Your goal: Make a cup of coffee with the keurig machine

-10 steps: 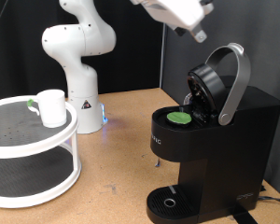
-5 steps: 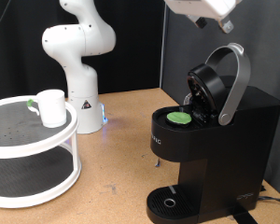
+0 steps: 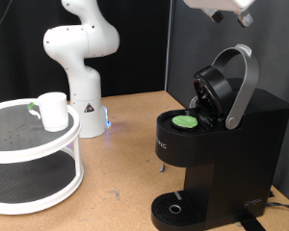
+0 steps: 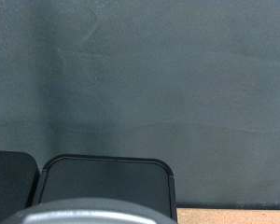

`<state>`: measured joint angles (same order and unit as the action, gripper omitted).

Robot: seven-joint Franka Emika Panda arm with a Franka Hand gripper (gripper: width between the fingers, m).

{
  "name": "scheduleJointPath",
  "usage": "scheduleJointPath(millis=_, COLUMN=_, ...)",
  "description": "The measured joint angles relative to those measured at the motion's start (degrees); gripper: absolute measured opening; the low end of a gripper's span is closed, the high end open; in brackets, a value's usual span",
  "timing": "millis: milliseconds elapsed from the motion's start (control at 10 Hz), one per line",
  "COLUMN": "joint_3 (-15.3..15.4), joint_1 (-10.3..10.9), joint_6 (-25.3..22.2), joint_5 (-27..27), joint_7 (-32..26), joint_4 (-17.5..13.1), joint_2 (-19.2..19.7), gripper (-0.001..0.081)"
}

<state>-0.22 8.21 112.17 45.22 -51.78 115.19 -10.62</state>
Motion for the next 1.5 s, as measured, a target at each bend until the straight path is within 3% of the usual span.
scheduleJointPath(millis=800, joint_3=2.1, joint_1=0.0, joint_6=1.0, joint_5=0.4, joint_7=1.5, joint_4=-0.8, joint_2=0.3, gripper=0.0805)
scheduleJointPath(millis=1500, joint_3=6.3, joint_1=0.3, joint_6=4.6, joint_5=0.9, joint_7=2.5, joint_4=-1.1, joint_2=2.1, gripper=0.0805)
